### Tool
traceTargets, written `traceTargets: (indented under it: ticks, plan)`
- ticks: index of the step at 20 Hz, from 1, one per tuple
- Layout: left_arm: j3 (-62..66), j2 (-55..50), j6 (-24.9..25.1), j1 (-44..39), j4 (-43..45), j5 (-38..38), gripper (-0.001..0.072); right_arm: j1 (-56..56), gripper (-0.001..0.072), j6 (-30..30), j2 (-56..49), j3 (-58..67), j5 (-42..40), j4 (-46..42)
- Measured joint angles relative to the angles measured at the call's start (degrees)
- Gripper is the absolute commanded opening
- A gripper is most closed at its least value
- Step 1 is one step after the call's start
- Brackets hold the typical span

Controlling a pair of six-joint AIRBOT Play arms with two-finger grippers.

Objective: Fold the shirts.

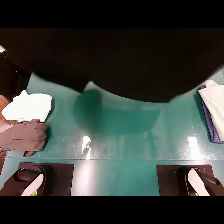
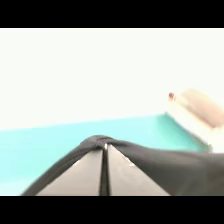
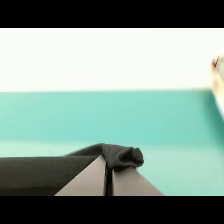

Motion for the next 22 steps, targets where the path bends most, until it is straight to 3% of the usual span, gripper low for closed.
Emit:
traceTargets:
  ticks: [5,11,17,22]
  plan:
    - [9.88,0.33,-0.02,0.0,0.07,0.63,0.002,0.04,0.0015,1.77,1.9,11.63,4.28,-7.41]
    - [5.38,-6.08,-0.02,0.0,0.63,-7.54,0.0021,0.11,0.0015,5.86,-6.45,19.19,13.77,-10.82]
    - [-10.19,-20.37,0.76,-0.02,2.62,-10.43,0.0022,3.82,0.0015,7.45,-20.55,9.81,19.34,-11.67]
    - [-18.08,-36.44,1.53,-0.02,3.39,-3.06,0.0021,7.02,0.0015,7.89,-36.54,1.36,16.76,-11.76]
